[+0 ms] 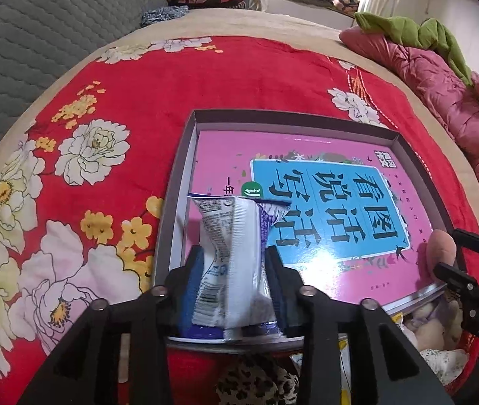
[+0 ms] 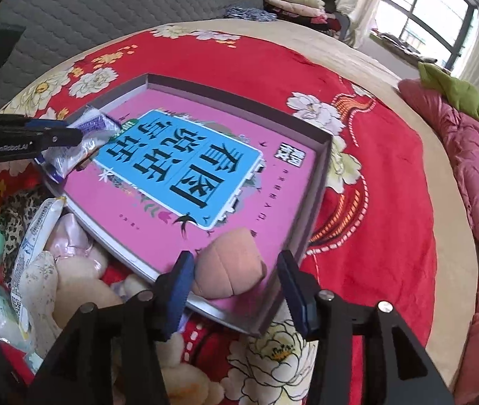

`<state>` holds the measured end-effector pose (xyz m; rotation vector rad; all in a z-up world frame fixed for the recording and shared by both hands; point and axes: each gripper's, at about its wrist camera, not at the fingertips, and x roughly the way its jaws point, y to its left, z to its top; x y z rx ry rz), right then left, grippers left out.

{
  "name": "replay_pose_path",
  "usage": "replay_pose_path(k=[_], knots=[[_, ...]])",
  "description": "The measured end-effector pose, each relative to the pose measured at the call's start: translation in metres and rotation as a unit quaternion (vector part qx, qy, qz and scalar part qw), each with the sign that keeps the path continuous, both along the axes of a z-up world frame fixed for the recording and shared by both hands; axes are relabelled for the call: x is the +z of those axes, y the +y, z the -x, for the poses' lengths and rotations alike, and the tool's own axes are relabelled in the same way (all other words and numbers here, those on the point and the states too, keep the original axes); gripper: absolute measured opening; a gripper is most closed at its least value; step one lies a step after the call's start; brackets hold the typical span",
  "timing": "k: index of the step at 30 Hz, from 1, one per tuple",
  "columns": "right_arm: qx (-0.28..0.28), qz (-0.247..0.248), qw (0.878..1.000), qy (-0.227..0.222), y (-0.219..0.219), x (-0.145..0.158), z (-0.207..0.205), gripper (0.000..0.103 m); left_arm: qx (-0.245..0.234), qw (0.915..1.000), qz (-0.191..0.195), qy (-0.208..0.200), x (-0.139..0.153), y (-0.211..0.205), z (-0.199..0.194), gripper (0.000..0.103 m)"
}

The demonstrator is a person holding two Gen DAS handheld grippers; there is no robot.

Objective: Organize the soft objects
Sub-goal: 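Carry the packet with the left tool while the right tool carries the sponge into the pink box, then open the left tool releasing the packet while the right tool releases the sponge in the box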

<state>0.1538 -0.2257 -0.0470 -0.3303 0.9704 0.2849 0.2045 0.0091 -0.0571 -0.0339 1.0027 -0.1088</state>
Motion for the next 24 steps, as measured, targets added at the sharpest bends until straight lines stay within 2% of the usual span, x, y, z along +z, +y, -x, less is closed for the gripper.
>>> replay_pose_path(k=[4, 8, 17, 24], knots=[[-0.005, 0.001, 1.0, -0.008, 0.0, 0.002, 0.005, 0.051, 0.005, 1.0, 0.005, -0.006, 0.005, 0.002, 0.002, 0.05], [-0.017, 0.008, 1.0, -0.015, -0.001, 0.004, 0.008, 0.052, 0.007, 0.9998, 0.006, -0.015, 0.01, 0.004, 0.006, 0.053], [-0.065, -0.028, 0.997, -0.019, -0.022, 0.005, 0.014, 0.055, 0.015, 0.9993, 0.021, -0.028, 0.015, 0.014, 0.019, 0.06], [-0.081, -0.029, 0.996, -0.026, -0.025, 0.006, 0.019, 0.055, 0.013, 0.9985, 0.027, -0.045, 0.031, 0.016, 0.03, 0.066]])
